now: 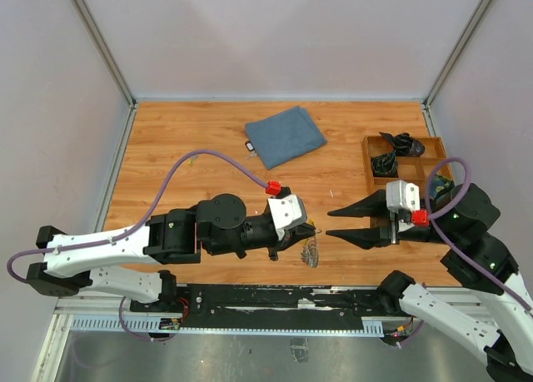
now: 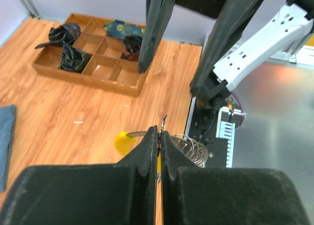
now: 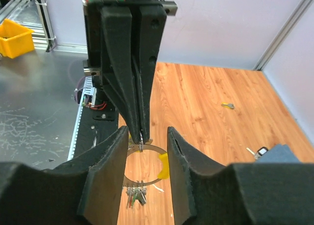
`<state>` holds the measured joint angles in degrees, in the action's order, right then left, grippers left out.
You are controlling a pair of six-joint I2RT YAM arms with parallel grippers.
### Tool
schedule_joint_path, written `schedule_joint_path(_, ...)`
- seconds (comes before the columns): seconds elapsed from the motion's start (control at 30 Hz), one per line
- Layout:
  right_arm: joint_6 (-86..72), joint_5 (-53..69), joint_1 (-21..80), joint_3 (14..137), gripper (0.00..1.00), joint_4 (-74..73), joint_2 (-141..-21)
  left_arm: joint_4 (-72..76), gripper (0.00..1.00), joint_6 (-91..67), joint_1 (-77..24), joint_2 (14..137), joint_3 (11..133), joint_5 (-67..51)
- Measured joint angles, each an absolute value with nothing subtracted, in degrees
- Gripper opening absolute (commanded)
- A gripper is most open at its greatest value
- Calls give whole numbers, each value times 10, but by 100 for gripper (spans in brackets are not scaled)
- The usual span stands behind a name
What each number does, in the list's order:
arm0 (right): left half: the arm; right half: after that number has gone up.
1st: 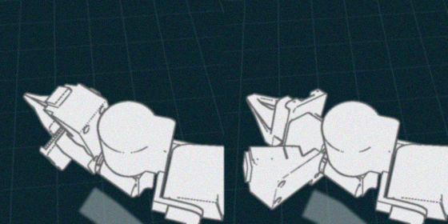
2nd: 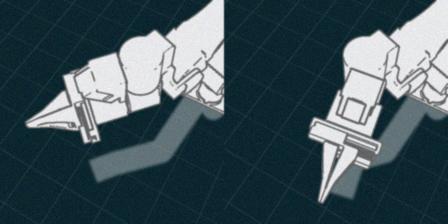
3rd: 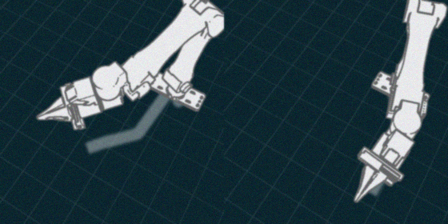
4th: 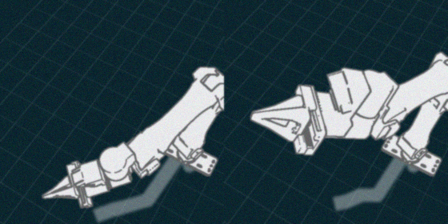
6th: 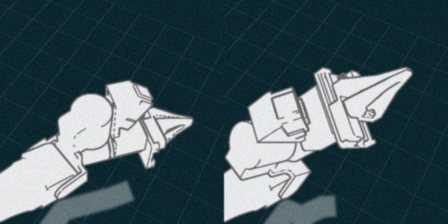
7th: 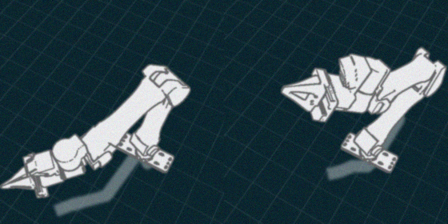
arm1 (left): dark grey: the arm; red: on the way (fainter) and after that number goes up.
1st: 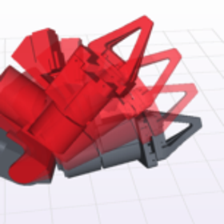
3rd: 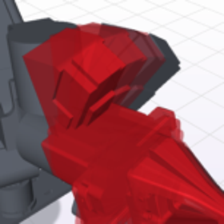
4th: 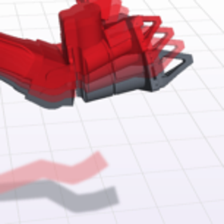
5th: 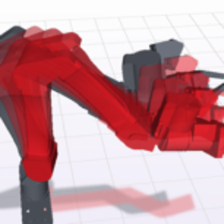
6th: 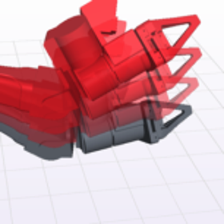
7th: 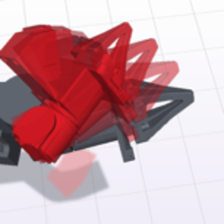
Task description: Put the keys on the keyring
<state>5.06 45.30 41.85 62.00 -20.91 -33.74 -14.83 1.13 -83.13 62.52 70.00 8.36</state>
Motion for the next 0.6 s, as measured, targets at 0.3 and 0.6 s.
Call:
schedule_joint_path(0.3,129,445,418,681,39,-333,-381,-357,1,13,-831,698,847,109)
schedule_joint_path(0.6,113,449,418,615,39,-303,-399,-521,1,14,-831,779,925,154)
